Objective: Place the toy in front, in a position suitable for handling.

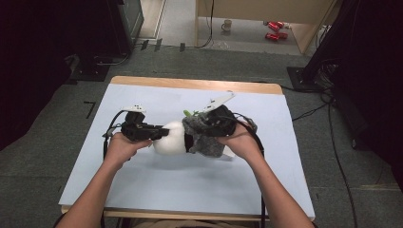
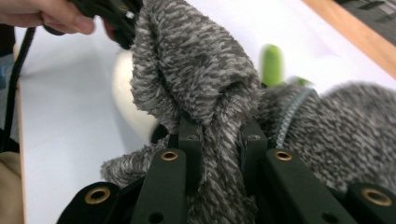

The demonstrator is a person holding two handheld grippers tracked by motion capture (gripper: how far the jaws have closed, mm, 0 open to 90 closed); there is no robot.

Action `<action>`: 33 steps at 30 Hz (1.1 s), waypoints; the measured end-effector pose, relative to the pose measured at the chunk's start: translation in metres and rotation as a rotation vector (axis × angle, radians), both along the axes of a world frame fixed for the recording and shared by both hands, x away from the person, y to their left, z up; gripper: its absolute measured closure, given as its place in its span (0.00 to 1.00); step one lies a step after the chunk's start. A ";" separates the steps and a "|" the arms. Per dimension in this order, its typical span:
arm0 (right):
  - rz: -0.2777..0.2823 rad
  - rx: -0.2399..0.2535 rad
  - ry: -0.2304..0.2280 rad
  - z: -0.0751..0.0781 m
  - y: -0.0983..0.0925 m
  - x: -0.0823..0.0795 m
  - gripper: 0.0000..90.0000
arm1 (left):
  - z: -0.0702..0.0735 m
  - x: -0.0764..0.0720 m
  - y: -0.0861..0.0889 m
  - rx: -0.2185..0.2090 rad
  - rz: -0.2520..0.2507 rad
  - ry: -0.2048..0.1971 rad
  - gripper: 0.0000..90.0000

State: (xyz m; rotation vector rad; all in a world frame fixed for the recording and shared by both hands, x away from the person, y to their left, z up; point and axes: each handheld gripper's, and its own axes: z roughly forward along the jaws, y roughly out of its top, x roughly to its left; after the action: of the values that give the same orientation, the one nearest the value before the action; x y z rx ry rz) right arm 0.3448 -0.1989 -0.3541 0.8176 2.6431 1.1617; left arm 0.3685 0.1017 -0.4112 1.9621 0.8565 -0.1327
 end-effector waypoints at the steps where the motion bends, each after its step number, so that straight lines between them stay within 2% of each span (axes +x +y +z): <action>1: -0.007 0.008 -0.002 0.000 -0.007 0.001 0.86 | 0.000 0.000 0.000 0.000 0.001 0.001 0.86; 8: -0.089 0.016 -0.010 0.004 -0.045 0.001 0.86 | -0.001 0.003 0.001 -0.011 0.015 0.013 0.86; 12: -0.134 0.024 -0.010 0.006 -0.059 0.001 0.86 | -0.001 0.004 0.001 -0.017 0.029 0.021 0.86; 16: -0.147 0.090 -0.029 0.021 -0.065 -0.002 0.86 | -0.001 0.004 0.001 -0.021 0.036 0.025 0.86; 18: -0.128 0.133 -0.032 0.029 -0.059 -0.003 0.86 | -0.001 0.004 0.001 -0.020 0.038 0.025 0.86; 22: -0.056 0.122 -0.051 0.036 -0.024 -0.004 0.86 | -0.001 0.004 0.001 -0.020 0.038 0.026 0.86; 26: 0.007 0.110 -0.037 0.029 0.013 0.000 0.86 | 0.000 0.004 0.001 -0.016 0.038 0.025 0.86; 30: 0.047 0.079 -0.017 0.020 0.043 0.003 0.86 | 0.000 0.004 0.001 -0.014 0.038 0.023 0.85; 33: 0.066 0.066 -0.007 0.014 0.057 0.006 0.86 | 0.000 0.004 0.000 -0.012 0.038 0.022 0.85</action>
State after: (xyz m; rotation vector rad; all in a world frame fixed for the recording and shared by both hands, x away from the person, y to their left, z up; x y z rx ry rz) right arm 0.3506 -0.1417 -0.3404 0.7408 2.6582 1.2711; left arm 0.3721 0.1021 -0.4107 1.9357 0.9047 -0.1369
